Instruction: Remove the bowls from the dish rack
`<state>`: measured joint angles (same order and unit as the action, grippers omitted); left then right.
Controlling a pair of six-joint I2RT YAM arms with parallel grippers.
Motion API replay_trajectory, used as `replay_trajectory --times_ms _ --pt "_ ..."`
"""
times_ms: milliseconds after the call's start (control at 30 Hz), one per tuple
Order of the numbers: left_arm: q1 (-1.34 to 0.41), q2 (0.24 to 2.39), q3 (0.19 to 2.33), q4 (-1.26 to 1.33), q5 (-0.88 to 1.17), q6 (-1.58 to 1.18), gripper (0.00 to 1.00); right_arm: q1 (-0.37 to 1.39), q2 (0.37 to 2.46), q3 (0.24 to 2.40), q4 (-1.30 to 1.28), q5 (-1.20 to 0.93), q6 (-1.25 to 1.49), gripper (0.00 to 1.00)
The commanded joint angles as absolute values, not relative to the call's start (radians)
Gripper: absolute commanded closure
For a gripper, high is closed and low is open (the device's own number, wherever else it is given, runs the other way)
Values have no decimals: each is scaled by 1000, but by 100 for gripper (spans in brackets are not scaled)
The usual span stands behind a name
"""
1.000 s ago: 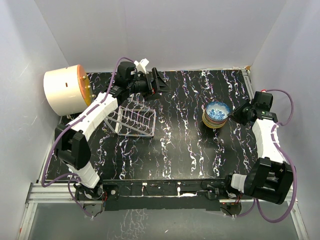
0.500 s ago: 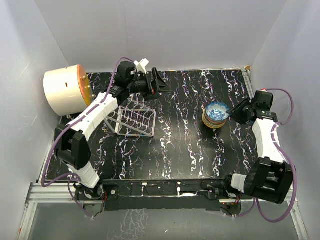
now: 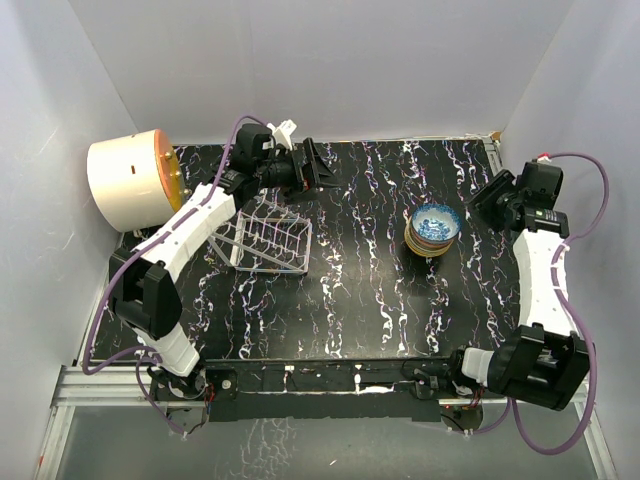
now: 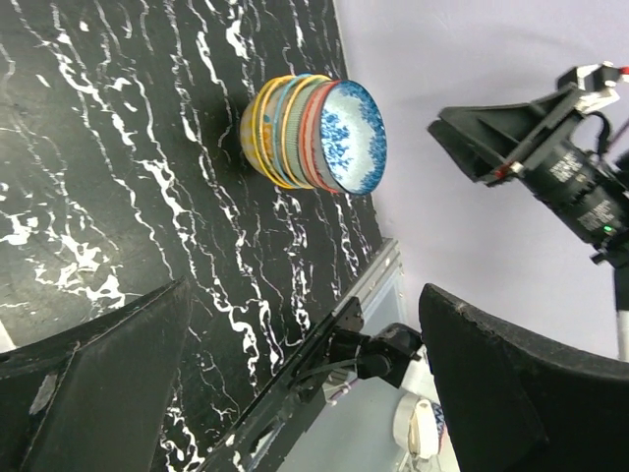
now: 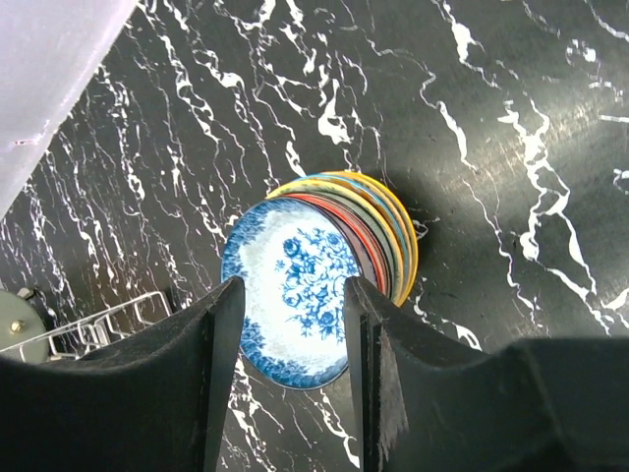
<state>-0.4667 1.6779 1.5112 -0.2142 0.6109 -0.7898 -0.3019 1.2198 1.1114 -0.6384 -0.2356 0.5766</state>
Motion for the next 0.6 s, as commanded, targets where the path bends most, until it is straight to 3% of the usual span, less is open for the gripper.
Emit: replay_trajectory --times_ms 0,233,400,567 --pt "-469 1628 1596 -335 512 -720 4 -291 1186 1207 -610 -258 522 51" --pt "-468 1602 1711 -428 420 -701 4 -262 1184 1322 -548 -316 496 42" --pt "-469 1579 1782 -495 316 -662 4 -261 1208 1348 -496 -398 543 23" --pt "-464 1499 1827 -517 140 -594 5 -259 1210 1372 -456 -447 551 18"
